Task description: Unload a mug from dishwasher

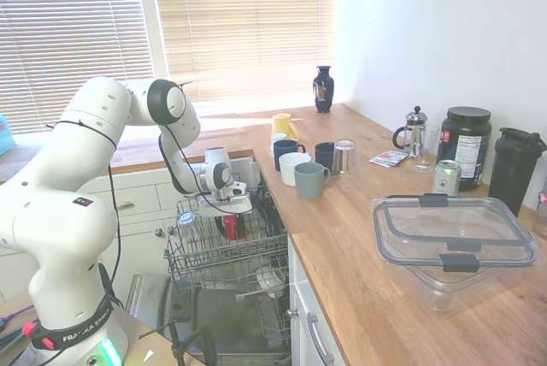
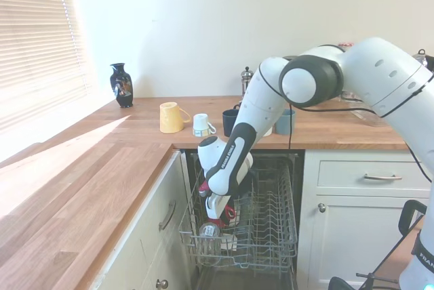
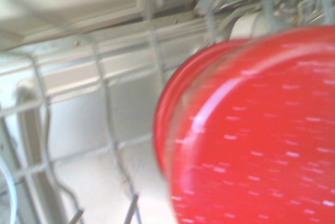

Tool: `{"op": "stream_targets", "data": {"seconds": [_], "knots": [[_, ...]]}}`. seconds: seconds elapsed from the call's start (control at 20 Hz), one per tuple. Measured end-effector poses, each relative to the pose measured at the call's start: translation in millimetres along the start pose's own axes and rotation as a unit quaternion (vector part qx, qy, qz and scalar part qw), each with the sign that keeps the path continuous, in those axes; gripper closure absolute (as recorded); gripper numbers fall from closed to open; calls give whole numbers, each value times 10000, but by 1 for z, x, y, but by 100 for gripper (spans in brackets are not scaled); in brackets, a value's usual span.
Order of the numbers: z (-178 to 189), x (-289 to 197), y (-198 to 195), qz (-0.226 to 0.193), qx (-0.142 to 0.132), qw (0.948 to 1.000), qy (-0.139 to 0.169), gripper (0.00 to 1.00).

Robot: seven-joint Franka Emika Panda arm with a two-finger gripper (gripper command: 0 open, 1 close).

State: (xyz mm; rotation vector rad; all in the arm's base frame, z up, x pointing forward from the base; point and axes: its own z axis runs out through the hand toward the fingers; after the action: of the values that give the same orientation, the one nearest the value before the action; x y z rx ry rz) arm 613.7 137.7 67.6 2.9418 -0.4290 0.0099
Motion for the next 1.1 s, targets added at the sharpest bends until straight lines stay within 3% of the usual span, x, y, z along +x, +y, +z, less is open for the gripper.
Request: {"op": "stream_targets", "data": {"seconds": [0.65,1.1], "knots": [[2,2,0,-2,-95,9999,-82,100],[-10,-3,-5,69,-196,9998,53,100]]}}
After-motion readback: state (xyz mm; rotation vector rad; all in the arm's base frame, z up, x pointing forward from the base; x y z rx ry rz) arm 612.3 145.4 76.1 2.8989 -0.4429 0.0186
